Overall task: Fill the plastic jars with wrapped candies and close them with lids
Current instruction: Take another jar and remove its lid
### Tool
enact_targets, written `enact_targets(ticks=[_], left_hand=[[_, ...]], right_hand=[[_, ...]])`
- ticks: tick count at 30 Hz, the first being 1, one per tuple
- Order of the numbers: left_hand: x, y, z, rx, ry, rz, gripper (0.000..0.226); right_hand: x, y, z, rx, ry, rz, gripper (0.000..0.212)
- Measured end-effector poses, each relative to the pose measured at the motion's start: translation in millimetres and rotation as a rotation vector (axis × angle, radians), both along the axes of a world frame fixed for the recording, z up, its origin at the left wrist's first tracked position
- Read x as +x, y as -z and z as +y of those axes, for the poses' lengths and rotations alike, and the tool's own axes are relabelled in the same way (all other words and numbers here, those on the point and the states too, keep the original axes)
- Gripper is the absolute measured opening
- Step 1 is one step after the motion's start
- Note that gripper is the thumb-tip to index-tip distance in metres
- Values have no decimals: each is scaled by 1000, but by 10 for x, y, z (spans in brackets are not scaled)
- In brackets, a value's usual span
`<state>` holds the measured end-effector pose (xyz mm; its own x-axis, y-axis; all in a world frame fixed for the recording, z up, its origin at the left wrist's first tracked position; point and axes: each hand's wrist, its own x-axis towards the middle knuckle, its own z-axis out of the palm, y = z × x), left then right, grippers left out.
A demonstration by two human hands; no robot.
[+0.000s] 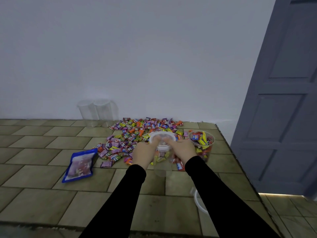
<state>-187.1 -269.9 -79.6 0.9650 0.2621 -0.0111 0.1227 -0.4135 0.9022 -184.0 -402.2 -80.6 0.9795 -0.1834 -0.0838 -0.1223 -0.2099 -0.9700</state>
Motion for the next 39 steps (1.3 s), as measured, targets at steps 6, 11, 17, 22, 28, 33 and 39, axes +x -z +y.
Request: enact_targets(ticks=[6,11,17,22,28,33,39], left_hand=[[-114,3,11,165,-54,-29,57],[-122,78,147,394,93,-412,52],[-152,133,96,367,448,-300,61],[-111,59,-54,586,463,-318,65],[-25,22,-141,775,460,-350,72],[45,50,-146,781,448,-378,64],[42,-56,-128,696,401,-396,59]], right_hand=[[-105,237,25,73,115,-77,37],[-226,478,-9,-22,37,-226,15],[-153,634,52,-261,-176,-262,103],[-49,667,-13,-47,-111,-314,84],[38,555,-30,-38,-96,-335,65],[68,487,-99,-67,-175,-288,65],[86,556,-121,-30,-174,-204,95]])
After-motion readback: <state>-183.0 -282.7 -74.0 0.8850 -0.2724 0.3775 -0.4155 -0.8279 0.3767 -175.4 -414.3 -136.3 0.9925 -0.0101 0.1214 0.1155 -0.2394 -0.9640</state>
